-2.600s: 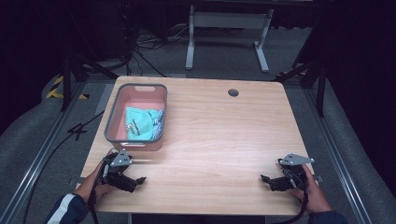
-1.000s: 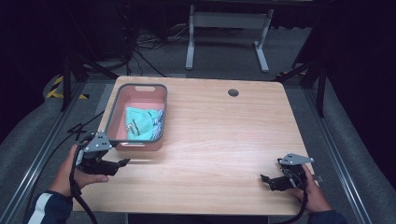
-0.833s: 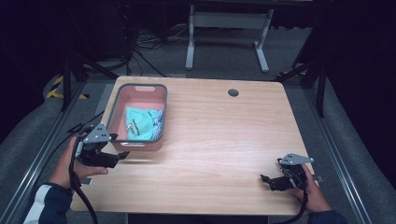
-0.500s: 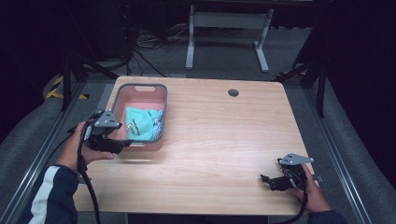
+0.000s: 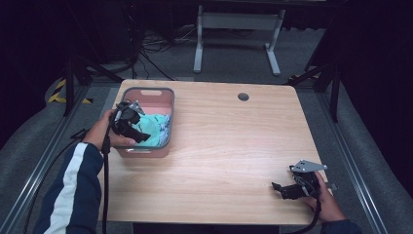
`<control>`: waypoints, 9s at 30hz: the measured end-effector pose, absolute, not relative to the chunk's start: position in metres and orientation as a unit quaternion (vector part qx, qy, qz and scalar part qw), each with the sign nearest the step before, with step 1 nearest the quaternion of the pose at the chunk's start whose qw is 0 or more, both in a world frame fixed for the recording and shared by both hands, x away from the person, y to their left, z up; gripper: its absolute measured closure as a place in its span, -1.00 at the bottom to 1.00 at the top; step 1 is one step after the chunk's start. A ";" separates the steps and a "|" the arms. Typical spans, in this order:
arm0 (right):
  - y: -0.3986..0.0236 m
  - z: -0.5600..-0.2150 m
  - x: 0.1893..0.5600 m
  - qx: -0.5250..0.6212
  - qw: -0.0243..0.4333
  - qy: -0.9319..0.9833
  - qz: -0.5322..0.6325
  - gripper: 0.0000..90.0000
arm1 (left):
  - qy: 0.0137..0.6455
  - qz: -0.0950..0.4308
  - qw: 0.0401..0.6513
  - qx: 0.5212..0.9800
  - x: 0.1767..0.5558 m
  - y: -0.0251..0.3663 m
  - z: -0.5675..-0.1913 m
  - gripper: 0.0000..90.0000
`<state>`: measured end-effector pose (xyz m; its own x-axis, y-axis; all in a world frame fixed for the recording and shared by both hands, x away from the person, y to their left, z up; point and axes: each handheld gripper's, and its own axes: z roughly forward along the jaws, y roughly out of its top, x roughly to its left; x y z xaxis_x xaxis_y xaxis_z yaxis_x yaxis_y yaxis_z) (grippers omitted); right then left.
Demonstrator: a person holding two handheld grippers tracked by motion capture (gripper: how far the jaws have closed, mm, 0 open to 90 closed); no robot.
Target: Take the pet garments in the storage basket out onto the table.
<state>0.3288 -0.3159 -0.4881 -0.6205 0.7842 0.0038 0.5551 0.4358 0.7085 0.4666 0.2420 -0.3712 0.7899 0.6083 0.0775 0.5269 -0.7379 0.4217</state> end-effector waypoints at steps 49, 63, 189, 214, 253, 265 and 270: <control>-0.316 -0.488 0.329 0.401 0.164 0.832 0.347 -0.99 | 0.395 0.059 0.094 0.912 0.518 0.214 -0.432 0.63; -0.316 -0.488 0.329 0.401 0.164 0.832 0.347 -0.99 | 0.394 0.130 0.174 0.893 0.499 0.225 -0.401 0.78; -0.315 -0.488 0.329 0.403 0.165 0.831 0.346 -0.99 | 0.204 0.102 0.301 0.926 0.435 0.010 -0.450 0.19; -0.315 -0.488 0.329 0.404 0.166 0.830 0.346 -0.99 | 0.162 0.137 0.316 0.925 0.405 0.031 -0.401 -0.41; -0.315 -0.488 0.329 0.404 0.166 0.830 0.346 -0.99 | 0.120 0.165 0.256 0.945 0.354 0.098 -0.404 -0.55; -0.315 -0.488 0.328 0.404 0.166 0.830 0.347 -0.99 | 0.133 0.161 0.226 0.951 0.341 0.131 -0.419 -0.55; -0.315 -0.488 0.328 0.404 0.166 0.830 0.346 -0.99 | 0.147 0.162 0.210 0.953 0.337 0.151 -0.427 -0.55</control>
